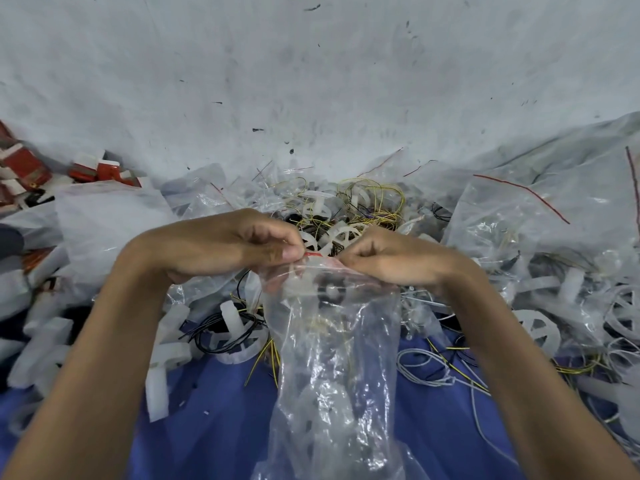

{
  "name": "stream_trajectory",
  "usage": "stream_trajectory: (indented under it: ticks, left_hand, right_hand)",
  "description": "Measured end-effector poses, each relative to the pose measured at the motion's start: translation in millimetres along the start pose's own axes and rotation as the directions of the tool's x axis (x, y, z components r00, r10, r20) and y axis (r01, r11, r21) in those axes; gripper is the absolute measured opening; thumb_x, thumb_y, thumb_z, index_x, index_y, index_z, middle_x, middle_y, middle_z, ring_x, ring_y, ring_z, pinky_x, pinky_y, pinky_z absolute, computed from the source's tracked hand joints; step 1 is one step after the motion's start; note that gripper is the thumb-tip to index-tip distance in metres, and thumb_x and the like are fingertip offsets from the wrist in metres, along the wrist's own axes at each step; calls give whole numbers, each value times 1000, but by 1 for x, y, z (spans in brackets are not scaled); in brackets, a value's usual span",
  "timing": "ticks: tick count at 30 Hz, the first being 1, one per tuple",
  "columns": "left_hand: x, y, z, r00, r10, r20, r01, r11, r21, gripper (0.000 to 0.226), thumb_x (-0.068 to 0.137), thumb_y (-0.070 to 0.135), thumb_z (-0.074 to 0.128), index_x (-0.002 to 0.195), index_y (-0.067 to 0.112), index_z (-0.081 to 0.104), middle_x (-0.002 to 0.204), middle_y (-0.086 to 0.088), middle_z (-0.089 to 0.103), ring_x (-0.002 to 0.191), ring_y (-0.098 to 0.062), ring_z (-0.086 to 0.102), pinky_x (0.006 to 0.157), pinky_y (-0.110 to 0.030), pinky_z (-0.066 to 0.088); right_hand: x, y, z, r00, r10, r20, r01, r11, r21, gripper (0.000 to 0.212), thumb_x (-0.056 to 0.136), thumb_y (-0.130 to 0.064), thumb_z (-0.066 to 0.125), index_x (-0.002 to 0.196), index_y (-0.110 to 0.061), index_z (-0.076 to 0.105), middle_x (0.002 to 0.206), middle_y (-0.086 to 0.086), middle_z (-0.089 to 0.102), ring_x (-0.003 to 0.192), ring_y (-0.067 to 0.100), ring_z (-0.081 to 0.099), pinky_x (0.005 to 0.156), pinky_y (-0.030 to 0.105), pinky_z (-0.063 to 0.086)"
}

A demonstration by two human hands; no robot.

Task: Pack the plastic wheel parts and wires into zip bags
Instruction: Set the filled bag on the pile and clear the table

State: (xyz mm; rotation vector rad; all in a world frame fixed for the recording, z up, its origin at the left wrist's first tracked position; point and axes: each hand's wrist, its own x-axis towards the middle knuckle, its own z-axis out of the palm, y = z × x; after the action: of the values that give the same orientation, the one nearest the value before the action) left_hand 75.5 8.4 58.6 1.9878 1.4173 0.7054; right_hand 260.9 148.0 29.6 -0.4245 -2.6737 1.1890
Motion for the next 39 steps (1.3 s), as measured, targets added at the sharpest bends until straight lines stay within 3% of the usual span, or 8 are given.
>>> stream_trajectory:
  ticks: [4, 8, 13, 19, 24, 28, 33, 39]
  left_hand:
    - [1, -5, -1, 998, 37, -48, -35, 999, 34, 29, 93, 33, 46, 70, 43, 61, 64, 13, 50, 63, -3, 46, 62, -14, 40]
    - [1, -6, -2, 994, 30, -108, -31, 1000, -5, 30, 91, 32, 46, 65, 40, 59, 62, 14, 48, 59, 0, 46, 60, -11, 38]
    - [-6, -8, -5, 983, 20, -185, -31, 998, -57, 32, 91, 25, 45, 61, 29, 54, 59, 12, 44, 56, 1, 41, 58, -6, 40]
    - [-12, -2, -12, 914, 49, -402, -87, 993, -78, 28, 85, 34, 51, 61, 21, 56, 59, 9, 43, 57, -4, 43, 60, -21, 48]
    - [-20, 4, -20, 907, 123, -404, -98, 992, 81, 31, 90, 38, 53, 60, 30, 59, 58, 16, 52, 55, 2, 47, 51, -14, 43]
    - [-14, -13, -18, 925, -72, -373, 138, 978, 155, 33, 83, 51, 49, 61, 29, 59, 62, 15, 54, 62, 1, 49, 61, -20, 45]
    - [-11, -23, -23, 868, -83, -490, 169, 976, 134, 35, 75, 57, 46, 56, 28, 51, 60, 11, 45, 62, -2, 47, 63, -17, 45]
    - [-12, -33, -27, 780, -121, -614, 277, 946, 165, 39, 84, 49, 53, 58, 21, 42, 59, 5, 39, 64, -13, 44, 74, -47, 48]
  right_hand:
    - [-4, -6, -2, 999, -43, 5, 43, 998, -34, 32, 75, -65, 42, 69, -48, 69, 59, 24, 43, 52, 18, 37, 54, 3, 38]
    - [-6, -3, -5, 996, -41, -81, 39, 999, -24, 54, 72, -74, 41, 54, -30, 66, 55, -3, 52, 51, 7, 51, 79, 28, 42]
    - [-11, 3, -13, 998, -49, -43, 47, 998, -53, 27, 73, -48, 61, 79, -24, 72, 108, -7, 62, 104, 10, 58, 99, 32, 38]
    - [-12, -8, -1, 954, 48, 296, -95, 985, 146, 26, 86, -22, 59, 89, 3, 66, 78, -1, 71, 77, 9, 68, 76, 21, 55]
    - [-5, -22, 11, 874, -20, 485, -87, 976, 198, 27, 93, -16, 51, 94, 7, 65, 92, 21, 69, 84, 21, 69, 67, 27, 57]
    - [2, -13, 14, 944, 79, 319, -76, 997, -24, 24, 94, -20, 52, 92, -2, 69, 91, -7, 71, 79, 7, 69, 74, 21, 57]
    - [5, -1, 2, 999, -35, -26, 34, 999, -37, 38, 76, -47, 61, 82, -11, 72, 83, 8, 73, 82, 25, 70, 87, 42, 54]
    - [13, 4, 4, 970, -91, -225, 110, 991, 74, 20, 82, -31, 64, 83, -12, 71, 75, 0, 71, 71, 9, 67, 69, 19, 54]
